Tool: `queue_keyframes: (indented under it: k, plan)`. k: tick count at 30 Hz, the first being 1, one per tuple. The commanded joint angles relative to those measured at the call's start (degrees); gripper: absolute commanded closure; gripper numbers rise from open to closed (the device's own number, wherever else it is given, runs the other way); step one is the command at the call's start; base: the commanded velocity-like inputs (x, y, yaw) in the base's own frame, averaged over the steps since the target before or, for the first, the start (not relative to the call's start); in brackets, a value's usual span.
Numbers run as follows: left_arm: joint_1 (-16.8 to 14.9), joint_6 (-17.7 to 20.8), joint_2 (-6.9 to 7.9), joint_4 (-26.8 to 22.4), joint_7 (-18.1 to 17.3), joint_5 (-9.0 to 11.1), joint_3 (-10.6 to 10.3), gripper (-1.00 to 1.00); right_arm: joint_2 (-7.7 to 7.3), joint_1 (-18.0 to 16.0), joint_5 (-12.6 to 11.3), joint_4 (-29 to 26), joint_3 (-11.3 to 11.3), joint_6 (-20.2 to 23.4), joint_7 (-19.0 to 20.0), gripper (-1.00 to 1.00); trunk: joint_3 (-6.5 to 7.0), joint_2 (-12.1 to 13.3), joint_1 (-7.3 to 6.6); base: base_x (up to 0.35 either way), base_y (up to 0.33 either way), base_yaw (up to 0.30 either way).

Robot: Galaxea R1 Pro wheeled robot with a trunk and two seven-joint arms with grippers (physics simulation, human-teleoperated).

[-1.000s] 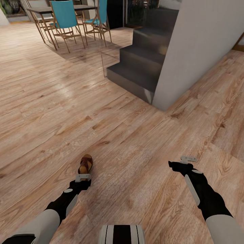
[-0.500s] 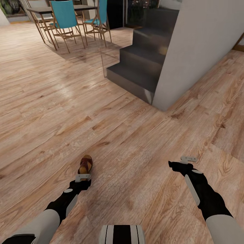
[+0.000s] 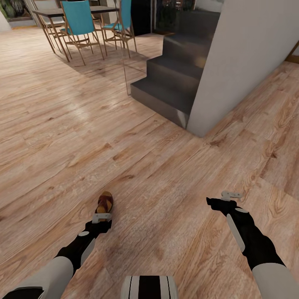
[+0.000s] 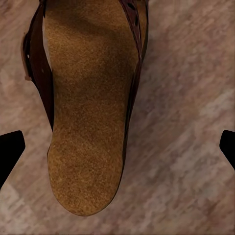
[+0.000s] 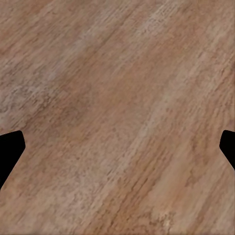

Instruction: Pick up the two gym shoes and the two sandals from the corridor floor and place them onto the hallstand (shoe rack) in the corridor, making sure they are on the rack and not on the floor. Arrange them so the two gym shoes are next to each other and the two sandals are next to each other.

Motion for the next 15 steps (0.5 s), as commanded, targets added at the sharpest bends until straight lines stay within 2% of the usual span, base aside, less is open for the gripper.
queue_keyframes:
  k: [1, 15]
  plan:
    - [-0.02, -0.12, -0.01, 0.03, 0.06, 0.00, 0.10, -1.00, -0.02, -0.01, -0.58, -0.08, 0.04, 0.25, -0.28, -1.00, -0.04, -0.01, -0.01, 0.014, 0.000, 0.000]
    - [-0.02, -0.12, -0.01, 0.03, 0.06, 0.03, 0.10, -1.00, -0.02, -0.01, -0.58, -0.09, 0.03, 0.27, -0.28, -1.00, -0.04, -0.01, -0.01, 0.003, 0.000, 0.000]
